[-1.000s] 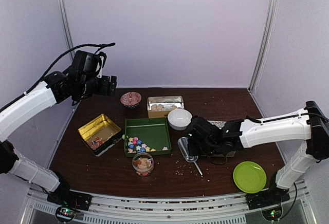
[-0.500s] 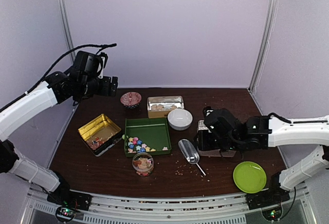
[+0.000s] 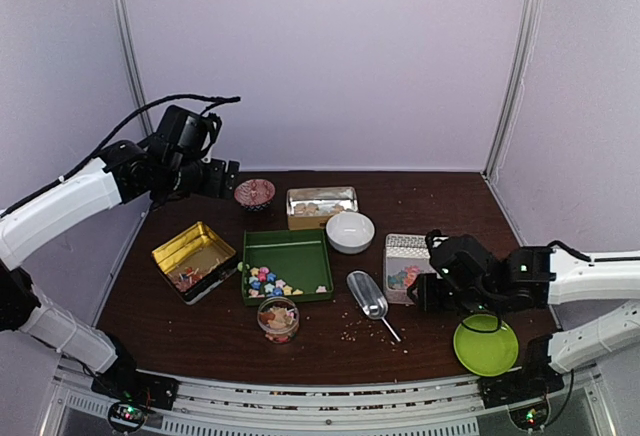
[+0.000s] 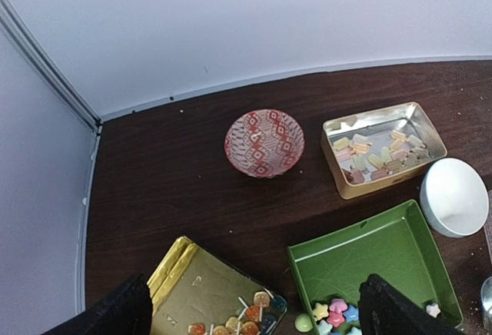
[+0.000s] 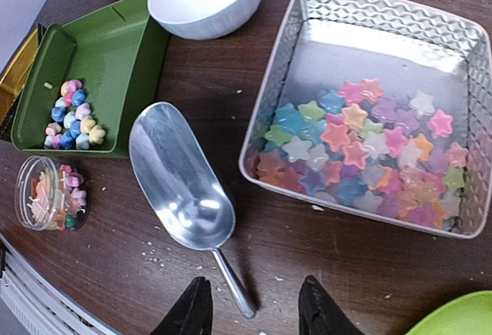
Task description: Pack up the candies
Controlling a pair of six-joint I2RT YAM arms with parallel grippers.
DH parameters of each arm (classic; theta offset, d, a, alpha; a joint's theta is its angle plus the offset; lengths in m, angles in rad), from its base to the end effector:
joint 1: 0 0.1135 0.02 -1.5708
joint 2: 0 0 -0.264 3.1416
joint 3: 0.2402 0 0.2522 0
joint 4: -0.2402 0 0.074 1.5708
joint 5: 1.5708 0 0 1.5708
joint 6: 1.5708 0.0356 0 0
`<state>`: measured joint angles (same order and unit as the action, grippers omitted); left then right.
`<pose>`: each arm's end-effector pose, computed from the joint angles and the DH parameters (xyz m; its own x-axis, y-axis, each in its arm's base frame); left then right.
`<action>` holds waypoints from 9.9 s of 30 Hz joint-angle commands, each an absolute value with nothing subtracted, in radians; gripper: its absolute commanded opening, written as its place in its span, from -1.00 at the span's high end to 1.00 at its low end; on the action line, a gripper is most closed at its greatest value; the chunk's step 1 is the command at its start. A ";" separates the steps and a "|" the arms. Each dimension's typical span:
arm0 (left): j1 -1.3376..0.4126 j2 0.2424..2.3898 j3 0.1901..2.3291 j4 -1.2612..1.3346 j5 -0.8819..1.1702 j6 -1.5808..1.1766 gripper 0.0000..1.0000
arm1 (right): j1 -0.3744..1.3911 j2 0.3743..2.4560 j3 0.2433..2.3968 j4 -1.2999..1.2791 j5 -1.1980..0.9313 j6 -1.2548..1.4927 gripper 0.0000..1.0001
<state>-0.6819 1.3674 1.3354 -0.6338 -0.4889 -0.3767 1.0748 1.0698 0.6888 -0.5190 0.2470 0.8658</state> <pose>0.2406 -0.1738 0.3591 -0.5451 0.0243 -0.8380 0.0744 0.9970 -0.0195 0.1078 0.1809 0.2247 -0.8360 0.0068 -0.5487 -0.2218 0.9104 0.3493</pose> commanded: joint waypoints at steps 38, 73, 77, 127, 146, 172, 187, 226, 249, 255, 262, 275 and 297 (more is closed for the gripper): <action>-0.569 1.582 1.167 -0.553 0.043 -0.558 -0.69 | 0.660 1.120 0.759 -0.237 0.165 0.726 0.23; -0.523 1.793 1.290 -0.762 -0.186 -0.527 1.00 | 0.580 1.580 1.079 -0.324 -0.077 0.656 0.22; -0.519 1.783 1.289 -0.766 -0.188 -0.531 1.00 | 0.582 1.645 1.093 -0.341 -0.148 0.649 0.19; -0.577 1.880 1.443 -0.719 -0.103 -0.523 1.00 | 0.417 1.748 1.224 -0.537 0.015 0.589 0.93; -0.652 1.948 1.602 -0.815 -0.119 -0.512 0.48 | 0.430 1.663 1.176 -0.494 -0.059 0.580 0.36; -0.381 1.652 1.158 -0.730 0.047 -0.500 -0.35 | 0.479 1.552 1.071 -0.332 -0.194 0.598 0.31; -0.382 1.798 1.229 -0.665 -0.031 -0.579 0.89 | 0.480 1.638 1.159 -0.272 -0.220 0.628 0.32; -0.294 1.964 1.453 -0.655 -0.031 -0.545 1.00 | 0.508 2.532 2.312 -0.752 -0.187 0.604 0.32; -0.294 1.928 1.440 -0.664 -0.074 -0.555 1.00 | 0.393 2.373 2.234 -0.724 -0.027 0.659 1.00; -0.293 1.927 1.438 -0.663 -0.081 -0.557 1.00 | 0.338 2.273 2.110 -0.705 0.024 0.632 1.00; -0.294 1.921 1.427 -0.649 -0.074 -0.560 1.00 | 0.293 2.145 1.878 -0.626 0.067 0.615 1.00; -0.296 1.913 1.425 -0.643 -0.007 -0.556 0.99 | 0.296 2.207 1.888 -0.651 0.062 0.600 1.00; -0.346 1.729 1.273 -0.630 -0.019 -0.555 -0.28 | 0.311 2.048 1.678 -0.575 -0.004 0.625 0.21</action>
<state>-0.3363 1.8400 1.2953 -0.6640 -0.0193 -0.5556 0.3031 2.1769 1.7115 -0.6250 0.0078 0.6132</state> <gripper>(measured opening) 0.546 0.342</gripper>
